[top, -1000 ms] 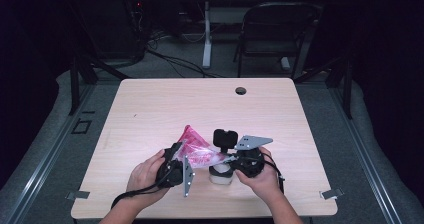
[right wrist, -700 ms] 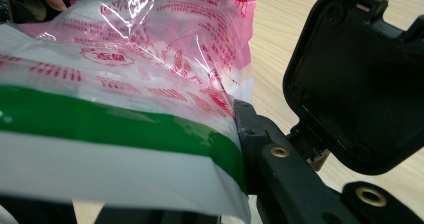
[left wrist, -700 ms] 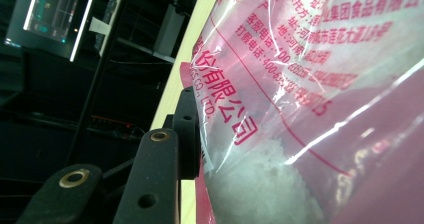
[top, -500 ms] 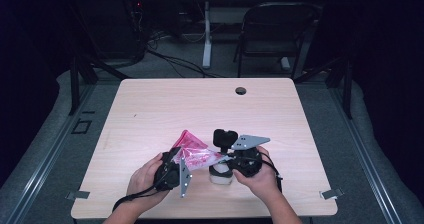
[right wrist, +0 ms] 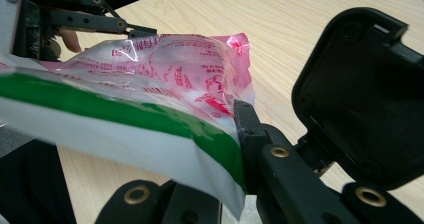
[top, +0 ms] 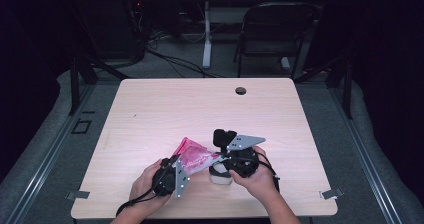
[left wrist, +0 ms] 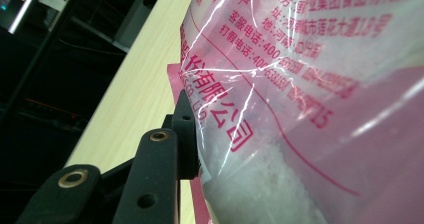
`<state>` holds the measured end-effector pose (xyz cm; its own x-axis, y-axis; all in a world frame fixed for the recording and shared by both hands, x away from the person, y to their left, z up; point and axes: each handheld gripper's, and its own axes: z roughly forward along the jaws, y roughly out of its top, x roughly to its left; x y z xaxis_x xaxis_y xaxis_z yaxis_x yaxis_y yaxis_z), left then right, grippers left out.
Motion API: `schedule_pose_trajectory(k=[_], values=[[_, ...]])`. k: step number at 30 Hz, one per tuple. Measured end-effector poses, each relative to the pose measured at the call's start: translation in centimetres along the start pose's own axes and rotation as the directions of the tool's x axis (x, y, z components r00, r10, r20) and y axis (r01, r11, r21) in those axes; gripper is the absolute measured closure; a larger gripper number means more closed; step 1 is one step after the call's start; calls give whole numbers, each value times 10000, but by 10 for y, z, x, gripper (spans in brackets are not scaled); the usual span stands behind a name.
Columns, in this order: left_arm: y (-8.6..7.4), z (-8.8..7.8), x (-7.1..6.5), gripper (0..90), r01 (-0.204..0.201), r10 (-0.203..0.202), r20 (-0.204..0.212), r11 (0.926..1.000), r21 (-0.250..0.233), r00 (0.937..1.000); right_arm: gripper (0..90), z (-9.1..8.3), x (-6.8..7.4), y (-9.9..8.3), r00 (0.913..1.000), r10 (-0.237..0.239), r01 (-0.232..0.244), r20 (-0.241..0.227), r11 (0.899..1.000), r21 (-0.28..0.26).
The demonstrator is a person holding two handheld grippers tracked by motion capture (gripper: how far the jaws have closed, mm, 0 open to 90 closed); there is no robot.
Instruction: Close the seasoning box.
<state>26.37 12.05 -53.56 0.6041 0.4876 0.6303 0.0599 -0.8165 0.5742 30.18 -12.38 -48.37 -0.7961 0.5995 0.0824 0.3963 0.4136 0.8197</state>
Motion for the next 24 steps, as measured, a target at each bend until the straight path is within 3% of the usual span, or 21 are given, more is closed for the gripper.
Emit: schedule_pose_trajectory(k=[4,10,17,24], values=[[-4,1,1,642,613,-609,434,9981,-88,9972,899,1,3,2,10000,-54,53,65,9999,114],[-6,4,-1,655,1044,-1026,902,9944,-153,9906,899,1,5,4,9999,1,-2,114,10000,92],[-11,6,-3,664,1662,-1627,1385,9860,-142,9769,899,1,8,8,9998,-115,113,176,9998,146],[-18,12,-4,664,2693,-2625,1960,9630,-85,9448,897,7,10,10,9993,-270,261,258,9990,365]])
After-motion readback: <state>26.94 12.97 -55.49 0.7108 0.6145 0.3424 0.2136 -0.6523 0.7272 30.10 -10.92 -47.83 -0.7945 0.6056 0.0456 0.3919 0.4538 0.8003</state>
